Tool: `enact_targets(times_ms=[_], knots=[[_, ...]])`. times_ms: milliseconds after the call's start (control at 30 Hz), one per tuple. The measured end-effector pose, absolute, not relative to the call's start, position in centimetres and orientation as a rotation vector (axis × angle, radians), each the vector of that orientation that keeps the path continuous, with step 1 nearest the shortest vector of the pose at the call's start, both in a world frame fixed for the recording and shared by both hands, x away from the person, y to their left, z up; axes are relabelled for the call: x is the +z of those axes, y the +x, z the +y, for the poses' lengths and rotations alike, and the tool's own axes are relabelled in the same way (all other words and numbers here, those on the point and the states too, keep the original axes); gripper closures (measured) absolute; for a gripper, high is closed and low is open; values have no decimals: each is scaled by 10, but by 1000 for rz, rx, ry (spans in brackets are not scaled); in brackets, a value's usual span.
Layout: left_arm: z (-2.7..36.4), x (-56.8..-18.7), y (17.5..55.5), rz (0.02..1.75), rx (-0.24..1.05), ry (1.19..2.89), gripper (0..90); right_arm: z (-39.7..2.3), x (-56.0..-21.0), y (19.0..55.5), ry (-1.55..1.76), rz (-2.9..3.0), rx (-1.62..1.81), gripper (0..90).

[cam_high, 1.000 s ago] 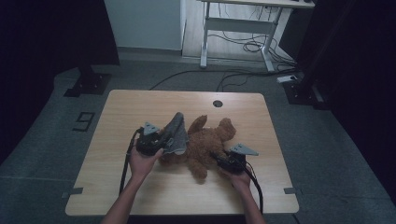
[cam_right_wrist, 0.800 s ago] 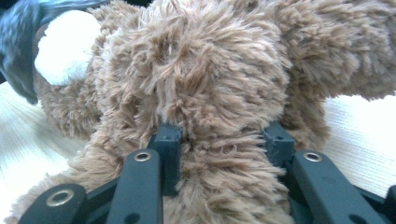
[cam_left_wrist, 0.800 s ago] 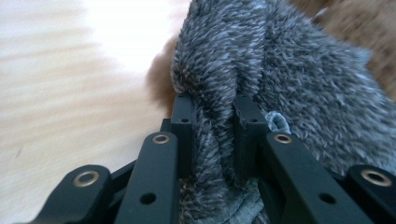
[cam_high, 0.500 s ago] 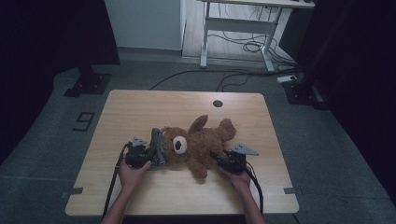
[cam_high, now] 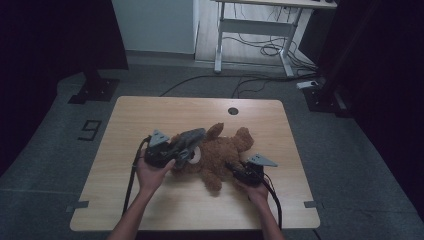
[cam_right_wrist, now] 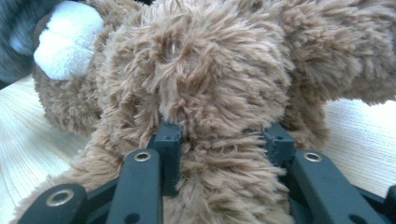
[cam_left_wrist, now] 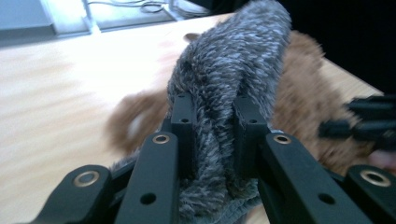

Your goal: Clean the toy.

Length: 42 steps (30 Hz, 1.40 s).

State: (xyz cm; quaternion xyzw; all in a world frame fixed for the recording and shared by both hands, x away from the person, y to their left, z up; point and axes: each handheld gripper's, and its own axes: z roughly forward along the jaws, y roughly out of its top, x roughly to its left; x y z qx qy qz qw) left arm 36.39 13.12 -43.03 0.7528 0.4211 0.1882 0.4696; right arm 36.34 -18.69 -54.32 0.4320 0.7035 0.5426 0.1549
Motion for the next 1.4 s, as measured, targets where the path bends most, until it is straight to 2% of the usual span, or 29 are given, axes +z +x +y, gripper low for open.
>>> enact_targets(times_ms=[100, 267, 400, 567, 833, 1133, 1400], knots=[[103, -427, 381, 1016, 454, 1895, 734, -187, -543, 363, 1238, 2016, 1556, 601], [86, -441, 402, 1070, 481, 1974, 732, -186, -543, 363, 1226, 2021, 1549, 601], [102, -442, 410, 1114, 430, 1946, 732, -185, -543, 362, 1224, 2020, 1546, 600], [128, -448, 411, 1186, 471, 1936, 732, -185, -543, 362, 1225, 2021, 1547, 600], [169, -474, 410, 1302, 451, 1919, 733, -185, -543, 362, 1222, 2023, 1546, 600], [189, -515, 403, 1380, 386, 1960, 732, -186, -543, 363, 1229, 2021, 1554, 601], [198, -494, 395, 1347, 394, 1902, 729, -187, -544, 363, 1240, 2018, 1557, 601]])
